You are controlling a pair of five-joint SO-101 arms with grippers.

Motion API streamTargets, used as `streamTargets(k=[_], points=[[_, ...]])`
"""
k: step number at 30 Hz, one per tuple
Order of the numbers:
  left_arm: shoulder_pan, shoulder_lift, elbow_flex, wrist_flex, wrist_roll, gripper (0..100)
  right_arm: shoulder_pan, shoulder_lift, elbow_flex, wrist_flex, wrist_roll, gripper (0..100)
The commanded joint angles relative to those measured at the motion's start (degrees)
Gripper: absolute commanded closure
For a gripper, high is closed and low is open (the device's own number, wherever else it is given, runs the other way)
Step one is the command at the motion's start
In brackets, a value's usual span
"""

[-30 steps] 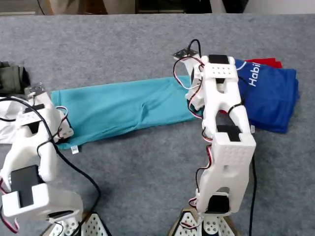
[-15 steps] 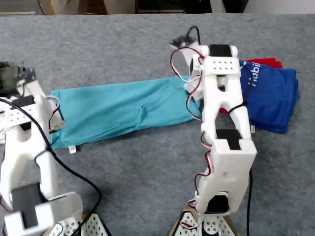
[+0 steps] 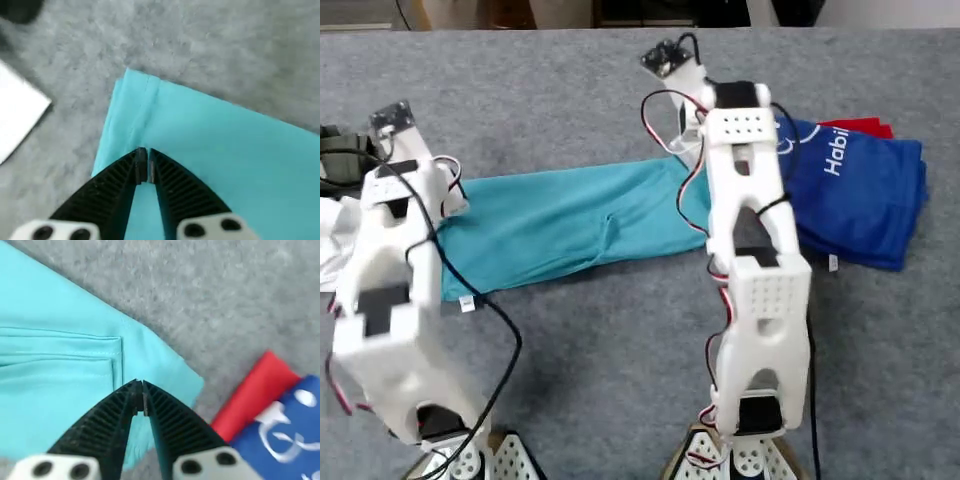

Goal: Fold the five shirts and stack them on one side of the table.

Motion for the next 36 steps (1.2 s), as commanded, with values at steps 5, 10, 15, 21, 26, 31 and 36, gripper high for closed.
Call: streamTargets(k=[5,10,15,21,26,31,36], points=[[-3.4,7.8,-12.9,3.4,-0.7,98,3.6,12.1,-12.7,1.6,-0.1,99.6],[-3.7,7.3,-13.0,3.0,-0.7,98,4.5,14.2,-24.7,10.2,5.3,99.6],[-3.0,3.4,-14.2,8.4,-4.3,98,2.2,14.1,-36.3,15.6,7.1,99.6],[-3.2,-10.4,-14.8,20.6,-5.3,95,-1.2,14.0,-51.3,23.0,7.4,99.6],[-9.1,-13.6,-14.6,30.4,-7.7,85,0.7,11.5,-49.9,23.0,7.1,99.6],[-10.2,-8.9,-13.1,31.0,-13.5,79,1.0,3.7,-40.4,23.0,7.1,99.6],[-10.0,0.0,-15.6,29.6,-13.7,77,0.7,-3.7,-32.4,23.0,7.4,99.6]])
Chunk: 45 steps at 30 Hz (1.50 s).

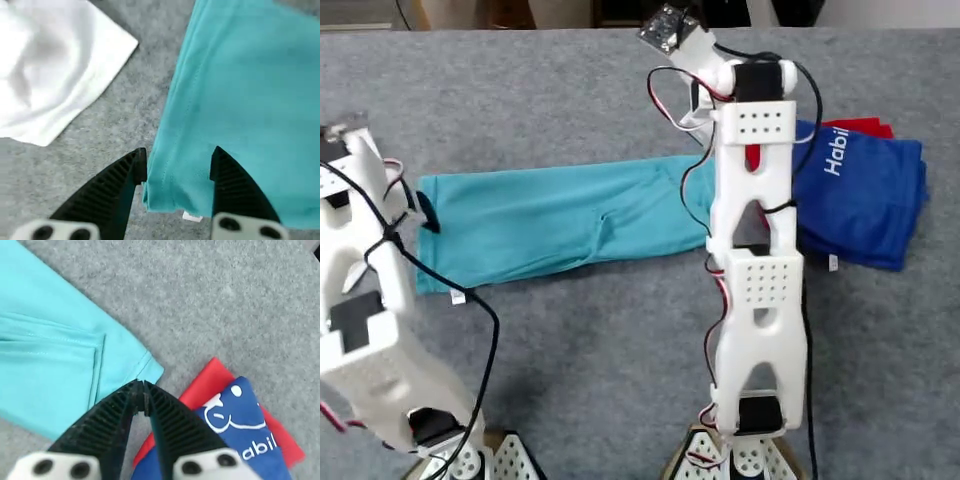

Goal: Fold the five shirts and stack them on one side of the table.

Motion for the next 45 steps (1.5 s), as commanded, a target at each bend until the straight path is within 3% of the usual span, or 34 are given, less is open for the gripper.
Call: streamTargets(k=[1,5,9,14,20,26,34,41,45], points=[[-0.3,5.4,-3.5,-3.0,0.0,77,0.3,-7.7,3.5,1.0,0.6,99.6],[-0.8,15.0,-5.8,-7.6,1.1,77,0.4,-9.9,5.2,1.0,0.6,99.6],[0.9,19.0,-12.7,-0.4,-2.7,85,0.6,-10.4,5.1,1.0,0.6,99.6],[3.6,22.9,-14.1,1.1,-6.2,98,0.4,-10.5,4.8,1.0,0.6,99.6],[6.0,18.5,-14.1,1.8,-2.9,98,1.4,-10.8,4.8,1.0,0.3,99.6],[13.9,9.3,-17.8,10.4,2.7,98,2.2,-19.6,6.3,1.1,-3.0,99.6],[29.3,2.9,-18.2,11.9,8.7,98,8.0,-46.4,32.4,0.9,-2.8,99.6],[41.8,2.6,-22.4,6.2,16.5,98,23.2,-61.8,57.0,-4.7,2.4,99.6],[48.4,2.6,-24.9,1.8,21.0,98,25.4,-69.4,67.0,-4.7,2.5,99.6]])
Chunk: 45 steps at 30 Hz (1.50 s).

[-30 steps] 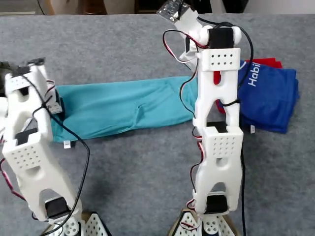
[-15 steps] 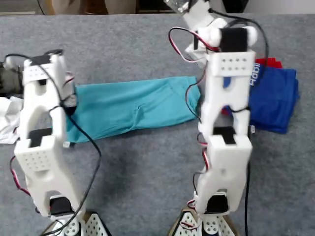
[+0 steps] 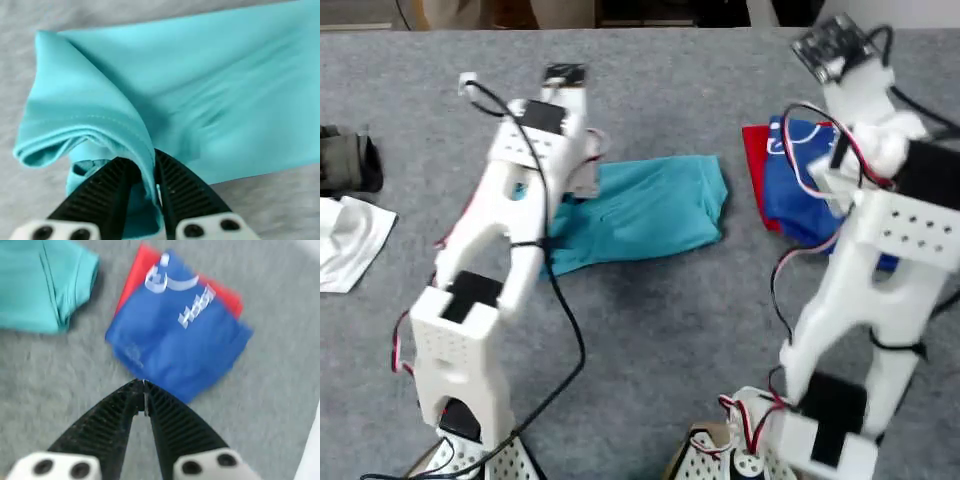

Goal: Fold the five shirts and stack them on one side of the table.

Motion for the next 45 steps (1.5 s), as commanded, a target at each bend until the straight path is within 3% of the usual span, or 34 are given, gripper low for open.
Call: streamTargets(k=[1,6,13,24,26,29,32,34,36,40,43,45], points=[[6.0,-3.5,-4.0,-3.9,3.8,98,1.9,-8.6,8.2,-1.2,0.4,99.6],[11.6,-3.5,-4.0,-10.3,7.4,98,1.6,-18.2,19.1,-2.4,-2.0,99.6],[13.5,1.8,-4.6,-21.0,7.9,98,1.7,-27.1,33.8,-6.7,-3.2,99.6],[16.8,7.3,-8.5,-17.8,10.8,98,1.8,-29.0,38.9,-8.2,-3.2,99.6],[16.8,8.4,-10.5,-16.3,10.5,97,1.8,-28.9,39.0,-8.2,-3.2,99.6],[16.8,11.0,-12.6,-15.4,11.8,87,2.2,-29.0,40.0,-8.2,-4.6,99.6],[16.0,12.3,-15.8,-12.6,18.8,74,1.8,-28.9,41.8,-8.5,-5.2,99.6],[14.8,12.2,-20.3,-8.6,19.9,72,1.7,-28.8,43.6,-10.4,-5.2,99.6],[13.2,12.2,-25.9,-4.0,17.3,74,1.4,-28.6,45.8,-12.7,-5.3,99.6],[6.5,12.3,-39.5,7.2,10.8,83,-6.5,-23.2,45.7,-16.2,-6.7,99.6],[-0.5,13.0,-47.0,14.5,6.5,96,-14.3,-13.6,38.5,-17.1,-9.4,99.6],[-4.1,14.4,-46.6,16.7,3.0,98,-18.1,-4.4,31.3,-18.7,-10.5,99.6]])
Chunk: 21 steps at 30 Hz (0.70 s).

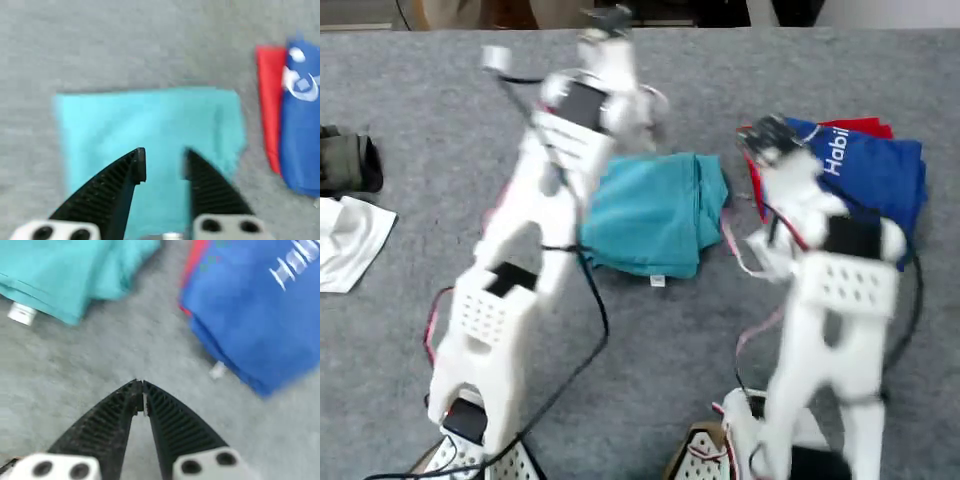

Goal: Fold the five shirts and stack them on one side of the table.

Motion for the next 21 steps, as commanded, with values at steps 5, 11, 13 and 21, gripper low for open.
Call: streamTargets(k=[5,11,13,21], points=[[-10.5,6.5,-0.4,4.5,-5.1,98,-11.8,39.3,-37.1,-1.5,-5.2,99.6],[-12.0,14.9,-0.4,1.0,-5.1,98,-14.6,74.0,-78.5,11.4,-6.9,99.6],[-12.3,16.9,-0.4,-0.7,-5.0,98,-15.0,83.6,-92.6,16.0,-7.2,99.6],[-13.6,20.8,-0.3,-2.8,-6.8,98,-10.9,107.0,-119.3,18.0,-6.8,99.6]])
